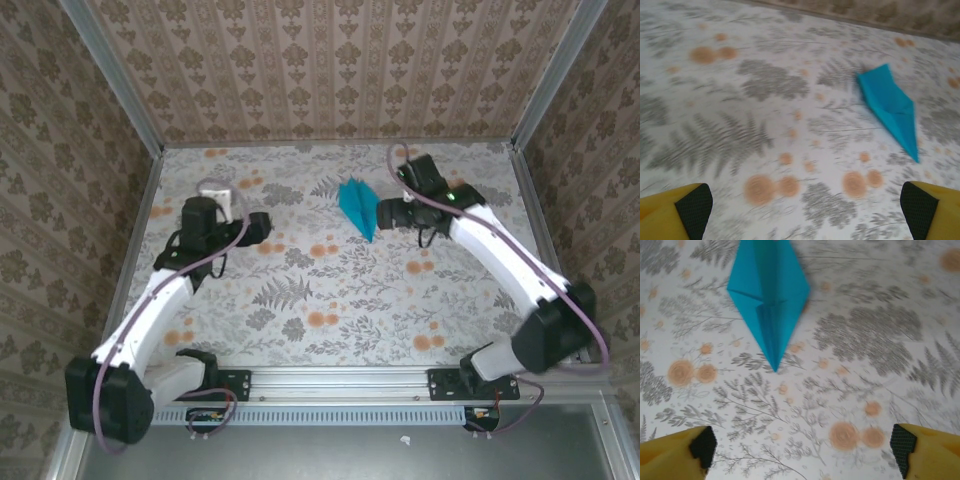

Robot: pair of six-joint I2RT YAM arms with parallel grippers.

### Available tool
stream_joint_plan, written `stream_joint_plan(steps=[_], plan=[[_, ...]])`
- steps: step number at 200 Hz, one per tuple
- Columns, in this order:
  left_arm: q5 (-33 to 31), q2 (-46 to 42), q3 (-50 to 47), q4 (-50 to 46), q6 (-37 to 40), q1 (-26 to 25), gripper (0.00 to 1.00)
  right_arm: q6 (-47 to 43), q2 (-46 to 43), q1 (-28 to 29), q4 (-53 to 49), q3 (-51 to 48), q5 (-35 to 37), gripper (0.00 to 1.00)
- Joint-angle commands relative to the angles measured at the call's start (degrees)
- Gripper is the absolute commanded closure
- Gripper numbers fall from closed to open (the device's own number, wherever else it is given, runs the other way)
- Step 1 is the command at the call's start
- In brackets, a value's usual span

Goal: Fold a paper plane with a square sheet of paper (fold left side to right side)
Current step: Reset both arms

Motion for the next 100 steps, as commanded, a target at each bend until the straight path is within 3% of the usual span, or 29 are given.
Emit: stream_joint_plan(steps=[1,48,70,77,100], plan=[[-4.2,-6.46,-5.13,-0.06,-1.37,4.97,0.0,2.74,-8.89,-2.4,13.26,-13.44,5.88,0.0],[-14.07,-15.02,-19.16,10.67,7.28,12.92,0.0,-1.07,-21.36,-7.37,36.55,-36.71,17.53,0.0],[-16.56,-14.57,-23.14,18.04,9.07,13.36,0.0,-2.62,-19.8,-10.45,48.71,-43.62,18.86,0.0],[-16.4,-13.61,-23.58,20.44,10.56,13.4,0.0,-2.06,-18.71,-12.18,47.32,-42.35,17.56,0.0],[-15.1,-6.39,-25.12,29.51,15.33,13.7,0.0,-9.18,-14.08,-12.66,61.09,-45.03,17.87,0.0]])
